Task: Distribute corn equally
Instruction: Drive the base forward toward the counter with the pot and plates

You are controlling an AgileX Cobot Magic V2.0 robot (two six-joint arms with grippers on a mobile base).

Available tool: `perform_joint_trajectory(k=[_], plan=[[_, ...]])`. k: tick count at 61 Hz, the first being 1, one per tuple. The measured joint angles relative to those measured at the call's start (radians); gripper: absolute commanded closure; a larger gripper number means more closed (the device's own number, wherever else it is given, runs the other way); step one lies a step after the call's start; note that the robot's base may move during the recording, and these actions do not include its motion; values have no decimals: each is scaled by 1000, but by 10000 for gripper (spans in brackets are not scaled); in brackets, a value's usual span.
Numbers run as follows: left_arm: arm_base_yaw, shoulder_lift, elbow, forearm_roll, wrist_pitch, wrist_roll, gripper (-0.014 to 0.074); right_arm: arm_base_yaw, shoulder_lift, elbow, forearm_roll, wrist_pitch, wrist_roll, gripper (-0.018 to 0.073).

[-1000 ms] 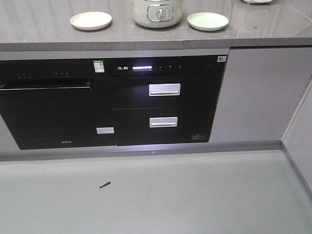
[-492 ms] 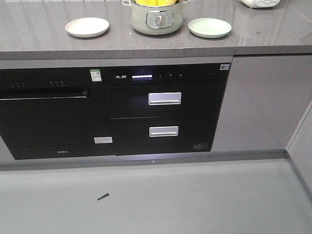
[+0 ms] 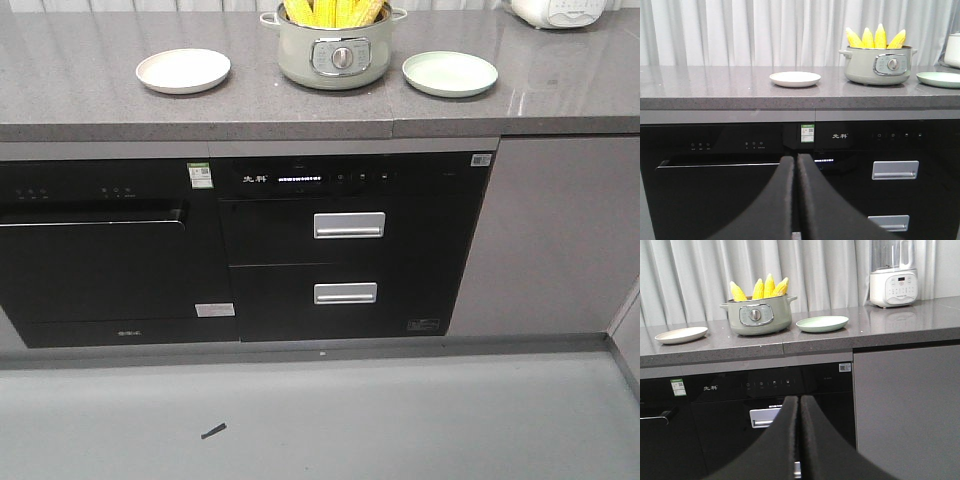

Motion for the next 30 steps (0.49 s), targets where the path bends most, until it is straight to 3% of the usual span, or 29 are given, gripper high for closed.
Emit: perform_joint_trajectory(k=[30], plan=[[0, 0, 0, 0, 0, 0, 603, 0, 0, 0, 0, 0, 0, 561]])
